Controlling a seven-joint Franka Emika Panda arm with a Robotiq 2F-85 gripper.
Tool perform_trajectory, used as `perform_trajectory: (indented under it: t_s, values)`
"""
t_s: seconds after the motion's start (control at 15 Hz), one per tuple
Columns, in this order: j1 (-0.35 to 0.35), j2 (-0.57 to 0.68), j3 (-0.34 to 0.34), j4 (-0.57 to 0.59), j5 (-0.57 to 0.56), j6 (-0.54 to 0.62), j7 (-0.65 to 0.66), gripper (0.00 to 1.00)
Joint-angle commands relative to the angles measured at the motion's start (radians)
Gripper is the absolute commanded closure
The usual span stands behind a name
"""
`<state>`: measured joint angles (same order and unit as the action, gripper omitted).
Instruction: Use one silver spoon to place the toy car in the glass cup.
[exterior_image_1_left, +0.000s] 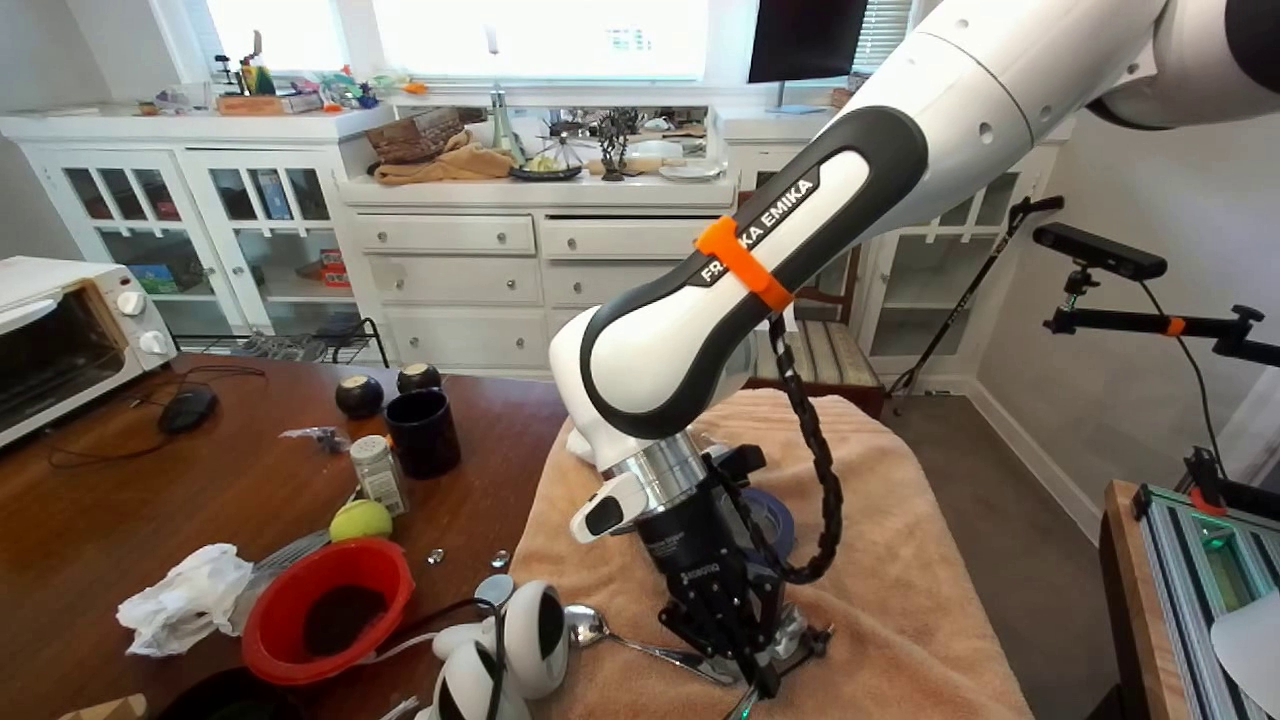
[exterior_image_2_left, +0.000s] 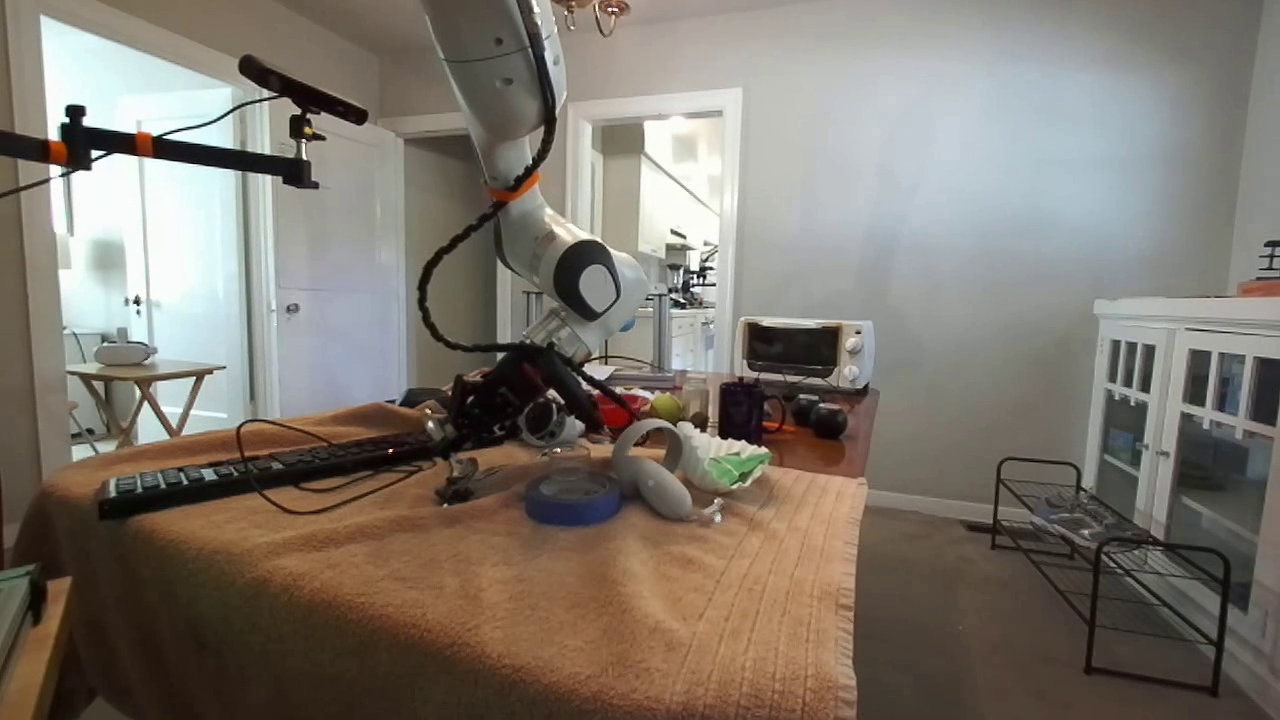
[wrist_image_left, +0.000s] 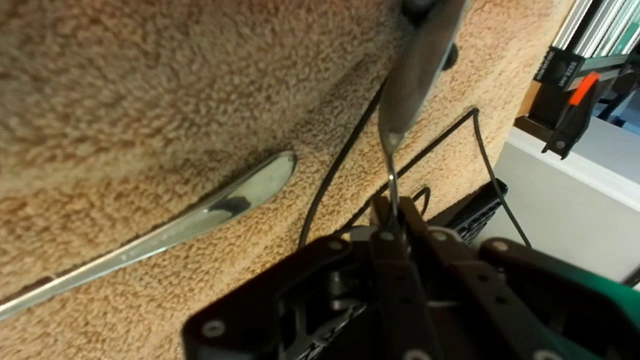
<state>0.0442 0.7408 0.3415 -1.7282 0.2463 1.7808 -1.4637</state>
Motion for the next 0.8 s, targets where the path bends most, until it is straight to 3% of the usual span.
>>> perform_trajectory:
  t_s: [0.0,0.07,0.73]
  values:
    - [0.015,0.002,-0.017,0.007,0.01,-0.005,-0.006,0.99]
    - [0.015,0.002,-0.017,0.008,0.009,-0.005,-0.006,0.95]
    - [0.018,-0.015,-0.02,0.006,0.003,0.049,-0.012,0.99]
